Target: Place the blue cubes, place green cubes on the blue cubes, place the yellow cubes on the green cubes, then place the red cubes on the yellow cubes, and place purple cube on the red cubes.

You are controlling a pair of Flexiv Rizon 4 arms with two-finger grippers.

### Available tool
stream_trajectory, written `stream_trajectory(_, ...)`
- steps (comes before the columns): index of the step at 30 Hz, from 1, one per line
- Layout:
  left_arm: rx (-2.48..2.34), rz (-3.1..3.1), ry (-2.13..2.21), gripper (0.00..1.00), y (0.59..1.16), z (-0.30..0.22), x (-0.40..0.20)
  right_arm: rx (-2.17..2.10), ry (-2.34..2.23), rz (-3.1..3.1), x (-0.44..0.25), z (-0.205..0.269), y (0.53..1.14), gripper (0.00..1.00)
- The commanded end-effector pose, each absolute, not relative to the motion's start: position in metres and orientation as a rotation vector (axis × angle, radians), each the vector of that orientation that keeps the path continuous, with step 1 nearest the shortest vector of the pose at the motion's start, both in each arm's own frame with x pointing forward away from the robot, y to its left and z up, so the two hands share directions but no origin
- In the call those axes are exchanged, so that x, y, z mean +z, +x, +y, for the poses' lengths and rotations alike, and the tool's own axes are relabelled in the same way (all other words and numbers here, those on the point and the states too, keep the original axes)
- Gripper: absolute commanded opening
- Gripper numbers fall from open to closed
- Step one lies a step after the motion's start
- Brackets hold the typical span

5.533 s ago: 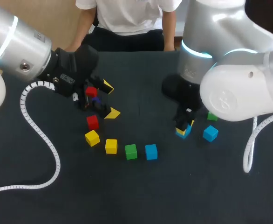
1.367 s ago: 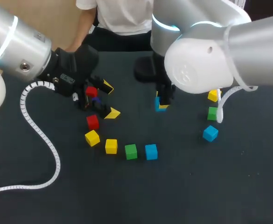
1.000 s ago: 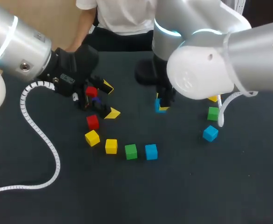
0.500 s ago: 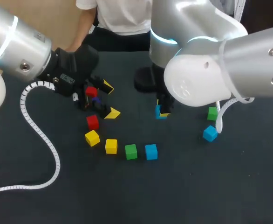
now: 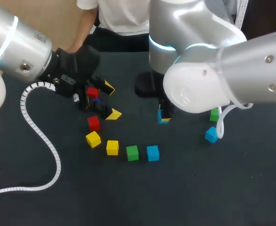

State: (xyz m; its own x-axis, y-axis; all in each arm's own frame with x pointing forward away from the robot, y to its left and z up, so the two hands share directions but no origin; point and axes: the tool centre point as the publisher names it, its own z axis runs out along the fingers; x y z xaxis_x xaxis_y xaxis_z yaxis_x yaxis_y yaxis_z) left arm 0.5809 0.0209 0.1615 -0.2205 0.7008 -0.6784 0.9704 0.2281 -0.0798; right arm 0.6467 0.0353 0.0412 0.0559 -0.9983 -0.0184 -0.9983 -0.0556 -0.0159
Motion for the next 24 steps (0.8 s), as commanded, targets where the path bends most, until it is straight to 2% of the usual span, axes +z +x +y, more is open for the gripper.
stream_trajectory(1,-0.691,2.000,1.535,1.00,0.582,0.020,0.162,0.011,-2.266,2.156,0.040,0.039,0.651,0.00)
stream_trajectory(24,-0.691,2.000,1.535,1.00,0.582,0.020,0.162,0.056,-2.258,2.159,0.025,0.043,0.657,0.00)
